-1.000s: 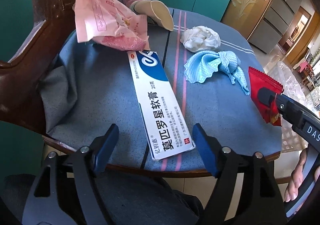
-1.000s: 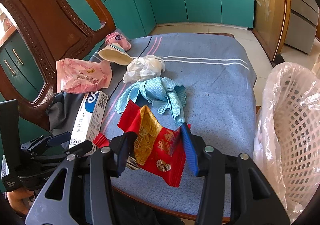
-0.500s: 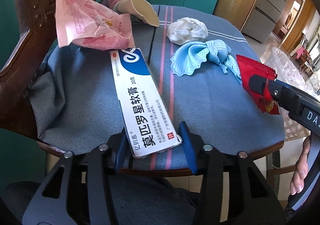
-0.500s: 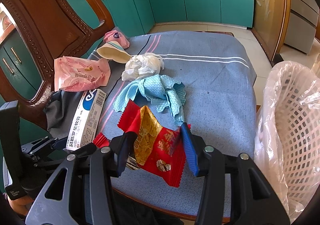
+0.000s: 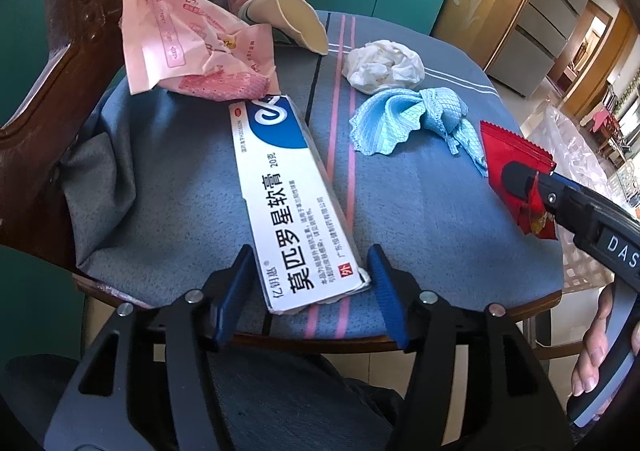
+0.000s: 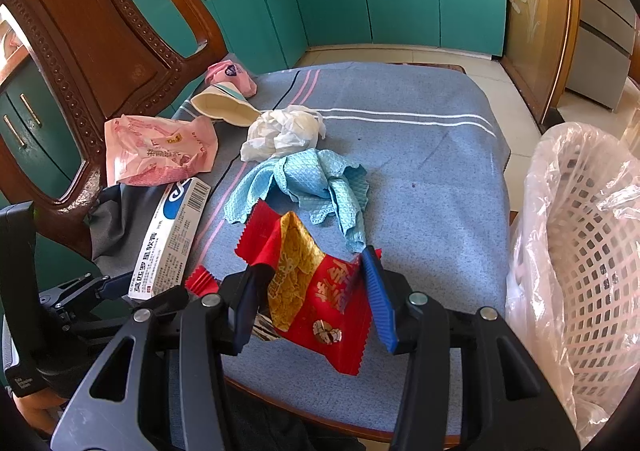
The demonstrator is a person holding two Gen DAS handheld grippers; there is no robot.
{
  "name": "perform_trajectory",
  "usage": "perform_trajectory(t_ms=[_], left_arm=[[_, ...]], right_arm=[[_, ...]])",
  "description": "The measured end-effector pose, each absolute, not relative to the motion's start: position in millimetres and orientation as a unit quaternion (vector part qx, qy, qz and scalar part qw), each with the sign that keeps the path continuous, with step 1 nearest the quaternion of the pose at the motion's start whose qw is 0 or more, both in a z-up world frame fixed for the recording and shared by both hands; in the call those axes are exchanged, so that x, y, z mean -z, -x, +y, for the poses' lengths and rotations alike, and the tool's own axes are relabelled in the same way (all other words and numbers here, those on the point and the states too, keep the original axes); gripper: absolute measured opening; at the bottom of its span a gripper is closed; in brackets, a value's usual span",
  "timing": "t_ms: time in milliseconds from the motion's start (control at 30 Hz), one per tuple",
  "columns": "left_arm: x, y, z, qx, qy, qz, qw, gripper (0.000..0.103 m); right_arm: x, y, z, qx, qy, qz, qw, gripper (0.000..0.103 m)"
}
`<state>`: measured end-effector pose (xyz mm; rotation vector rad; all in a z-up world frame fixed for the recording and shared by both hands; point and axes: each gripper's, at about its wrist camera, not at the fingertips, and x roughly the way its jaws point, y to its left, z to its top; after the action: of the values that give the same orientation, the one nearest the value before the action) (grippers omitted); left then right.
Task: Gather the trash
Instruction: 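Lift the ointment box with the left gripper while the right gripper lifts the snack packet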
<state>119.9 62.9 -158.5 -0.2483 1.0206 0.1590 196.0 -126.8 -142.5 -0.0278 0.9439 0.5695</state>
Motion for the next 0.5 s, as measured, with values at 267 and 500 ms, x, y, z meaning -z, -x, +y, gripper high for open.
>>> perform_trajectory(t_ms=[267,500], left_arm=[[157.1,-116.5,64.9,-0.077,0.123,0.484,0.863,0.064],[158.8,-117.3,62.9,-0.077,0.120,0.486,0.862,0.070]], right_arm=[[142.9,-195.7,-126.7,-0.267,0.016,0.447,0.854,0.048],[142.9,-195.6,-126.6,-0.266,0.016,0.447,0.854,0.049]])
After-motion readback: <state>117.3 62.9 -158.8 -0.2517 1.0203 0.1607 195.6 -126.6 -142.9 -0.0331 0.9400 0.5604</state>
